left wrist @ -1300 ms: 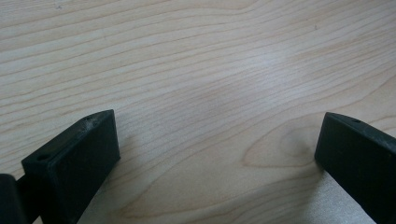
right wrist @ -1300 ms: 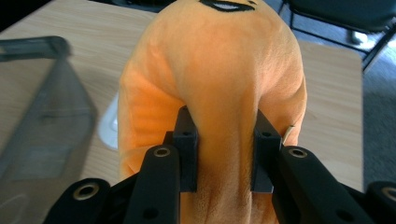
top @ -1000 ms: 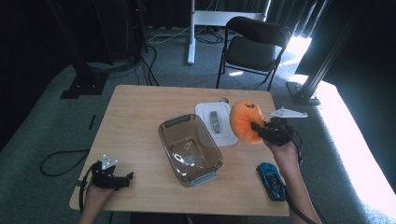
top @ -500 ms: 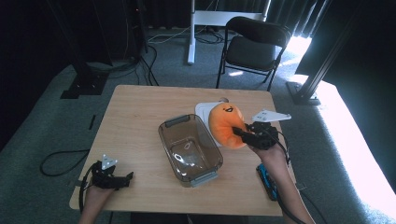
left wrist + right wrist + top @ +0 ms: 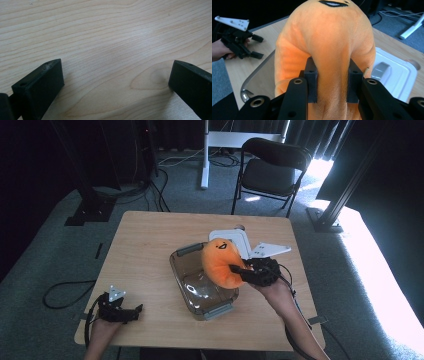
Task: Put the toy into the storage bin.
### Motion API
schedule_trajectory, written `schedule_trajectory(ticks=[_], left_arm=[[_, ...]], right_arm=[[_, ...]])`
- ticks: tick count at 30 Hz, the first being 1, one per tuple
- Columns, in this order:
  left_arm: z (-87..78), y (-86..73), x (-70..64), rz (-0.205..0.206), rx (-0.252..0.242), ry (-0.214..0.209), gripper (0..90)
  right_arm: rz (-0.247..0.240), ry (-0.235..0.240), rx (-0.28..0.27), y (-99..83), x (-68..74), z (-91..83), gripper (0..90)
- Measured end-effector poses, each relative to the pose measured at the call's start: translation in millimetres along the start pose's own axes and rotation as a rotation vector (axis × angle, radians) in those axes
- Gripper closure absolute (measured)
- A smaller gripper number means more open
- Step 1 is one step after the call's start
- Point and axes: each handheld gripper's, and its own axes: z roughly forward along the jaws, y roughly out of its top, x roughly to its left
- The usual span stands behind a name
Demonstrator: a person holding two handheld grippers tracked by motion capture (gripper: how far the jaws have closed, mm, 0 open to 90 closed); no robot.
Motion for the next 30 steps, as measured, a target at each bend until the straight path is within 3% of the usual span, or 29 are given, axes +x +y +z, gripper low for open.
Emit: schedule_trajectory(ticks=[16, 30], left_arm=[[-0.1, -0.2, -0.1, 0.000, -0.001, 0.000, 0.2], [-0.2, -0.2, -0.2, 0.000, 0.000, 0.000, 0.2]], right_arm=[[-0.052, 0.068, 0.063, -3.8, 23.1, 35.3, 69.2], [-0.067, 0.098, 0.149, -16.0, 28.3, 59.9, 68.9]])
